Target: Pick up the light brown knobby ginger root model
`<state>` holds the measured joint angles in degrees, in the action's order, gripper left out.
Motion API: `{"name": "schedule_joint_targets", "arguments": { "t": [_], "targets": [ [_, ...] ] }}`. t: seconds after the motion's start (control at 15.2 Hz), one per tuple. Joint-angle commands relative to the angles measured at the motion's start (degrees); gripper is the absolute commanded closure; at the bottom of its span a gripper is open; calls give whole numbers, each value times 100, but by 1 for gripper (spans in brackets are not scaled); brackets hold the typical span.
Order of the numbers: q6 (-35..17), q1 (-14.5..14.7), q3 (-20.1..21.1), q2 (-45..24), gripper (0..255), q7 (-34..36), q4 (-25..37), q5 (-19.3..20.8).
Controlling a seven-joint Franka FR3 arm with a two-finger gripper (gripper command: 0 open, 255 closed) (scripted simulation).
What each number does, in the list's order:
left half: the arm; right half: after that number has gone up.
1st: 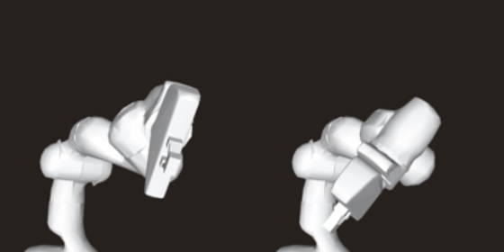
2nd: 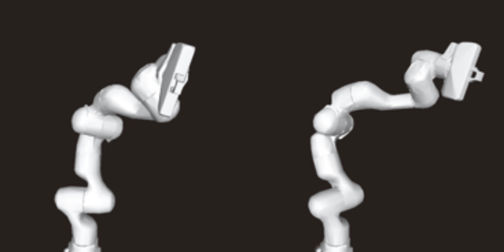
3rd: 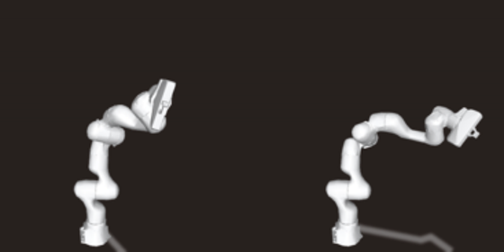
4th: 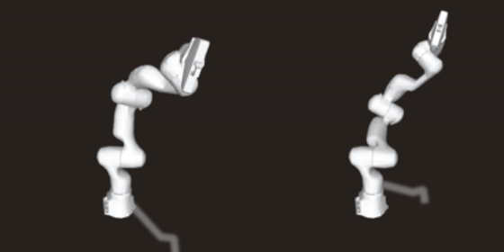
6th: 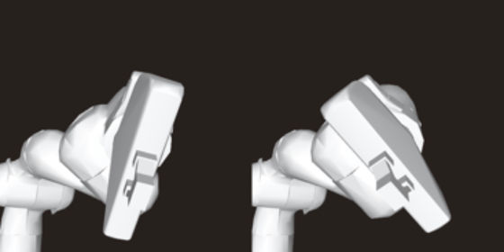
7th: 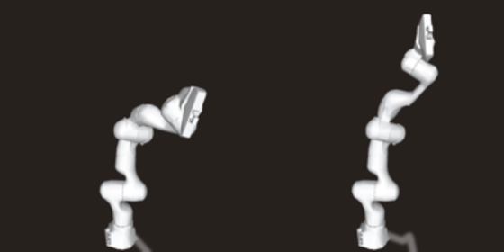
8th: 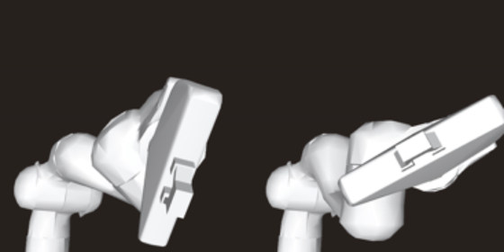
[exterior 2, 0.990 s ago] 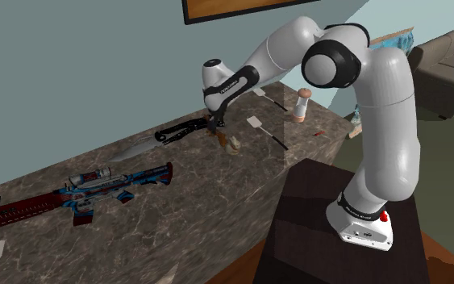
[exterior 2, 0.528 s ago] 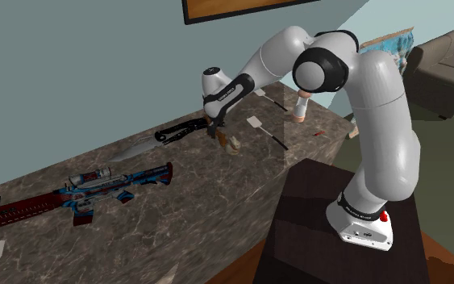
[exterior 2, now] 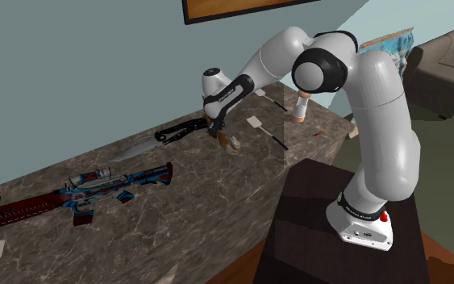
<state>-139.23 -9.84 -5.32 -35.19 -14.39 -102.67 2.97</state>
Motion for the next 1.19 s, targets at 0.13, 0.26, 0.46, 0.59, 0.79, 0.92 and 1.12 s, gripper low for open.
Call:
{"name": "schedule_joint_targets", "arguments": {
  "t": [0.13, 0.26, 0.46, 0.59, 0.79, 0.92, 1.12],
  "targets": [
    [-4, 1, 1, -4, 255, 0, 0, 0],
    [43, 1, -1, 54, 255, -5, -10, 2],
    [200, 7, -7, 217, 255, -14, -15, 6],
    [309, 11, -10, 320, 255, -20, -9, 10],
    [474, 16, -15, 472, 255, -29, 5, 14],
    [587, 20, -18, 568, 255, -36, 22, 17],
    [761, 24, -22, 706, 255, -45, 58, 21]
  ]
}}
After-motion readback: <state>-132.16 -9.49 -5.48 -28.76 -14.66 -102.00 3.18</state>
